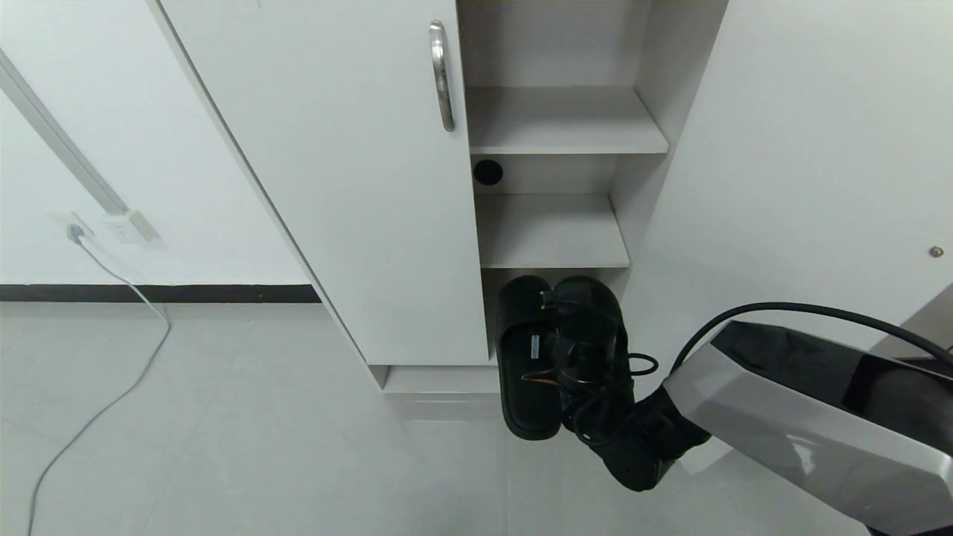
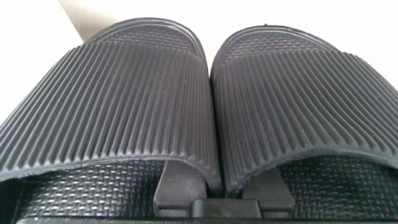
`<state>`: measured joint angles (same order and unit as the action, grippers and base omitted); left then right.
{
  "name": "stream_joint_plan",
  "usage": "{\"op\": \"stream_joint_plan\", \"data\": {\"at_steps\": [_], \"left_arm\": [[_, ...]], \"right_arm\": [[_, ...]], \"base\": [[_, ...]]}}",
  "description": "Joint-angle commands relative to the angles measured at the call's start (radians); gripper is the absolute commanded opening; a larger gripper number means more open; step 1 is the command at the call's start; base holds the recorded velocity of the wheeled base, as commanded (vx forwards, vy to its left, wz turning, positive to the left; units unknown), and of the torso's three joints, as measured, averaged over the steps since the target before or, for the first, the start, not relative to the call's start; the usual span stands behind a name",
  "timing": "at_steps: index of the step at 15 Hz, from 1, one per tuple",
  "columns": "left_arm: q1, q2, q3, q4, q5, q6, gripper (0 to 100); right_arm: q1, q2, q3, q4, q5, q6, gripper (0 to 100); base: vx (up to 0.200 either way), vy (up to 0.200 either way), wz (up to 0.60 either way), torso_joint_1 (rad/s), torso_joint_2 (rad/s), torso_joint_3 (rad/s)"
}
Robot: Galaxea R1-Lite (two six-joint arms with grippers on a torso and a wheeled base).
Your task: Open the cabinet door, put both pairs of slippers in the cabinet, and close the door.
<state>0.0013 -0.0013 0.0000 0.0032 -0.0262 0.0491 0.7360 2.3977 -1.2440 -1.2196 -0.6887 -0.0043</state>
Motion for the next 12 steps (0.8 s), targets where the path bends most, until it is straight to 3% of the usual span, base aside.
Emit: {"op": "stream_joint_plan", "data": {"at_steps": [1,11,12], "left_arm": [[0.0,0.001,0.0,0.0,0.0,0.0,0],[0.0,0.001,0.0,0.0,0.0,0.0,0],[0.0,0.001,0.0,0.0,0.0,0.0,0]], "right_arm": [[0.0,0.0,0.023,-0.071,0.005,-0.063,0],[-0.021,-0.02,0.026,-0.069,0.005,-0.065,0],[-0.024,-0.02,0.026,-0.067,0.005,-0.066,0]], "base": [[0.0,0.0,0.0,0.0,0.0,0.0],[0.0,0.0,0.0,0.0,0.0,0.0],[0.2,0.0,0.0,0.007,0.0,0.002]]}}
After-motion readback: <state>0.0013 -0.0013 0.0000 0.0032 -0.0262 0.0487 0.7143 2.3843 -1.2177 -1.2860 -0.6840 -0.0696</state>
